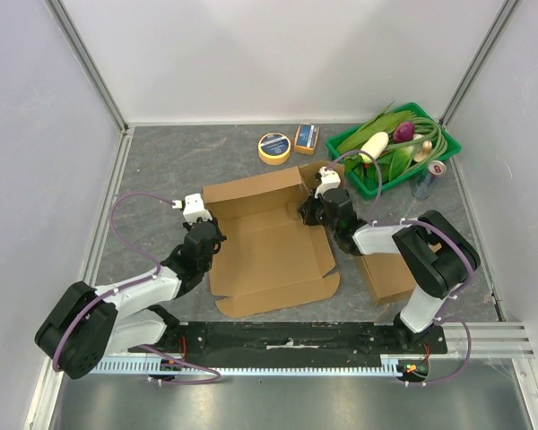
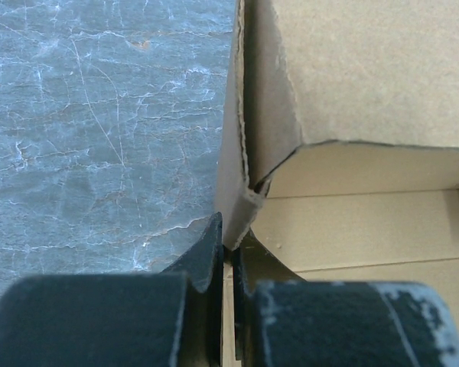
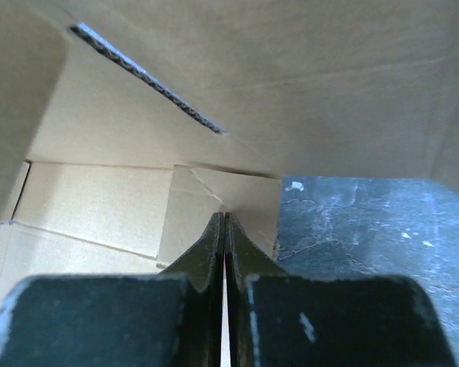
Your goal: Fold the paper box
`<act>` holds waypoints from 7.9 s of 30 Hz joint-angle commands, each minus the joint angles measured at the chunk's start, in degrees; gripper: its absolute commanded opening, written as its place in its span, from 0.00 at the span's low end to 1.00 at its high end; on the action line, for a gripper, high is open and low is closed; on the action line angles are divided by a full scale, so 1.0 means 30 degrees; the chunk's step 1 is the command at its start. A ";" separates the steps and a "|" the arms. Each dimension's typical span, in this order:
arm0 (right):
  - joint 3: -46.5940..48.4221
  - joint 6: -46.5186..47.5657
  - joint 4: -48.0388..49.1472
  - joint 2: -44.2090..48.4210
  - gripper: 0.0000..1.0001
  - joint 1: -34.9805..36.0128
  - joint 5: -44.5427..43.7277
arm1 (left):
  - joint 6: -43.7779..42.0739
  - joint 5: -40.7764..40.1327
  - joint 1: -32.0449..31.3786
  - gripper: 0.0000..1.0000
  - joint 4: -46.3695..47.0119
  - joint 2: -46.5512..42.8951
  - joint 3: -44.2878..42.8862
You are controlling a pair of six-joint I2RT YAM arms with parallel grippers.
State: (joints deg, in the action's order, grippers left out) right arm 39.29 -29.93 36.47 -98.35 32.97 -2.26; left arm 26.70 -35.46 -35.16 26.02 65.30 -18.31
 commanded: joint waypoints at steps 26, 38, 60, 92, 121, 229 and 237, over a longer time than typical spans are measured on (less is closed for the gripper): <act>1.0077 1.5094 -2.1588 0.8323 0.84 -0.2992 0.3683 | -0.1839 0.0630 0.0264 0.02 0.2752 -0.1054 0.1473; 1.3210 1.6426 -2.2876 0.3869 0.53 -0.2963 0.7021 | -0.2424 0.1303 0.0264 0.02 0.3485 -0.0350 0.1297; 0.9938 0.0746 -2.0545 0.6494 0.40 -0.2027 0.2394 | -0.1459 0.1685 0.0264 0.02 0.2898 -0.0585 0.1179; 0.3722 0.3533 -1.6259 0.8728 0.36 -0.0853 0.0637 | 0.5082 0.7057 -0.9423 0.19 0.2089 -0.4290 0.0869; 0.4744 0.1543 -1.7692 0.9110 0.00 -0.0824 -0.0741 | 0.5366 0.0016 -1.2539 0.02 0.9141 1.7140 -0.6264; 0.1406 1.0505 0.6389 -0.0177 0.71 0.0172 0.3654 | 0.0270 0.1798 0.2779 0.87 -0.0036 -0.1145 -0.0374; 0.1787 1.0534 0.6008 -0.0850 0.71 0.0172 0.3450 | -0.2573 0.5493 0.5594 0.86 0.6331 0.3541 -0.1422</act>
State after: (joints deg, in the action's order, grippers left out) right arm 42.59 0.38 52.69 -99.55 33.17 9.76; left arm 22.65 -22.90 -20.16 35.62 70.85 -18.81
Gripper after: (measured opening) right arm 0.706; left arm 0.856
